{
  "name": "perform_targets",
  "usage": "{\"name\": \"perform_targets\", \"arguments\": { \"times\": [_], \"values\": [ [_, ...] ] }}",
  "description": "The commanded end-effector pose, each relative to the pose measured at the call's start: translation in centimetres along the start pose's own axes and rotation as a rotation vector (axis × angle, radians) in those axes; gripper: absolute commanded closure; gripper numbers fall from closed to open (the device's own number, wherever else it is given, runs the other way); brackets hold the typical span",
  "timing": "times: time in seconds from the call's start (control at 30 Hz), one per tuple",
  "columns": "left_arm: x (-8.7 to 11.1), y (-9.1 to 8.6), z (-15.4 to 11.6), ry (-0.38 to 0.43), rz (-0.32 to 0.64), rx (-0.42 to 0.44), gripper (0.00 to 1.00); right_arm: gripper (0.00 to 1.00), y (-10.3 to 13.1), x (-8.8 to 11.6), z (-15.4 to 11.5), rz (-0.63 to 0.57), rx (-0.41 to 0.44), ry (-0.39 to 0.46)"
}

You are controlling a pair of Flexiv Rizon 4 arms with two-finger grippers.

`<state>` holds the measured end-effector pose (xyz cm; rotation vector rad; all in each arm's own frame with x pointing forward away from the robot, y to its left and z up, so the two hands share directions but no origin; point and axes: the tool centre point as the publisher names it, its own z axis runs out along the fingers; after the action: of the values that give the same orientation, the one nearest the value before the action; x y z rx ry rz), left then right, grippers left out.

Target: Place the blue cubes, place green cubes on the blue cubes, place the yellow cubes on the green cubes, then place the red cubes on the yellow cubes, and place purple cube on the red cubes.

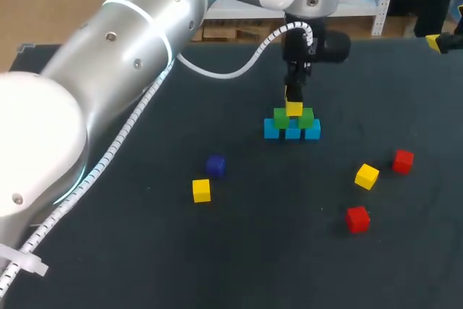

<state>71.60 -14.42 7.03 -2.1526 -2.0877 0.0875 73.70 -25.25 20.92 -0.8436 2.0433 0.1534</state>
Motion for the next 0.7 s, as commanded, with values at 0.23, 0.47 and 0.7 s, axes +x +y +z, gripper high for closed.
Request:
{"name": "perform_targets", "arguments": {
  "times": [0.23, 0.47, 0.7],
  "values": [
    [-0.82, 1.12, 0.02, 0.019, 0.002, 0.059, 1.00, 0.00, -0.26, 0.04, 0.16, -0.001, -0.010, -0.003],
    [-0.85, 1.15, 0.17, 0.021, 0.003, 0.065, 1.00, 0.00, -0.26, 0.04, 0.16, -0.001, -0.010, -0.003],
    [-0.78, 1.20, 0.26, 0.026, -0.001, 0.069, 1.00, 0.00, -0.26, 0.04, 0.16, -0.001, -0.010, -0.003]
  ]
}}
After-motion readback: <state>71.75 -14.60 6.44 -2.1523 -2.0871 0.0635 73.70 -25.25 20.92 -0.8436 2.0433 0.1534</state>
